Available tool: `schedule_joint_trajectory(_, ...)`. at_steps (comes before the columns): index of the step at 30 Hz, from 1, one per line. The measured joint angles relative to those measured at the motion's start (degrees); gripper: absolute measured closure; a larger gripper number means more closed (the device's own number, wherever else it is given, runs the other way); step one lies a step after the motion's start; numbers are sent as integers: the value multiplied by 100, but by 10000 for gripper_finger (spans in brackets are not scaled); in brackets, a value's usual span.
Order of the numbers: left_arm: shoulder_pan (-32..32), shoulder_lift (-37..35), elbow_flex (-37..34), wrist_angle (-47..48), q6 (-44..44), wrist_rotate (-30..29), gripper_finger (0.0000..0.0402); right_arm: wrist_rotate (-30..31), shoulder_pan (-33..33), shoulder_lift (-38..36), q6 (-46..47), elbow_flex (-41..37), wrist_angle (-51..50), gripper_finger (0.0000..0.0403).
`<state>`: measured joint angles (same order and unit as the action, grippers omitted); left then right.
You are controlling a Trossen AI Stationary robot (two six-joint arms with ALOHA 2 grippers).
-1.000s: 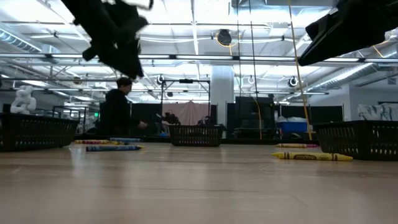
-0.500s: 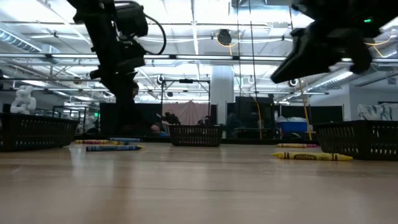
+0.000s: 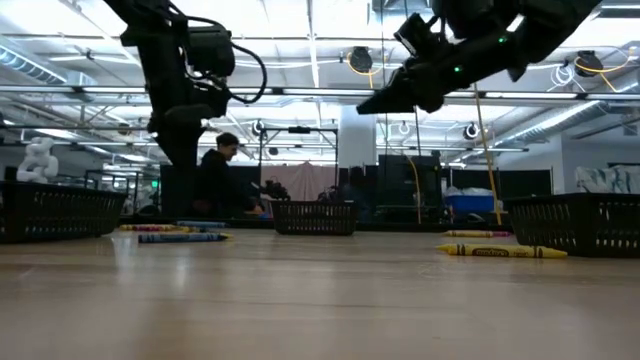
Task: Sort crayons
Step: Put the blue crayon into the bottom left black bin
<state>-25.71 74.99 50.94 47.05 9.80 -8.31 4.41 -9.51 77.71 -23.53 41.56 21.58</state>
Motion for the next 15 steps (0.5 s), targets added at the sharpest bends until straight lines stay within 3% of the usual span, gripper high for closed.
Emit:
schedule_joint_trajectory(7,-19,466,0,8,147,7,189,-778,-881,0,-337,0,699,376)
schedule_joint_trajectory(12,-46,812,-42,-197,-876,-93,189,-1180,-1281,35,-452,0,1147,376)
schedule_joint_trajectory(15,-163,872,-198,-743,-1766,232,189,-1231,-1436,148,-311,0,1268,376)
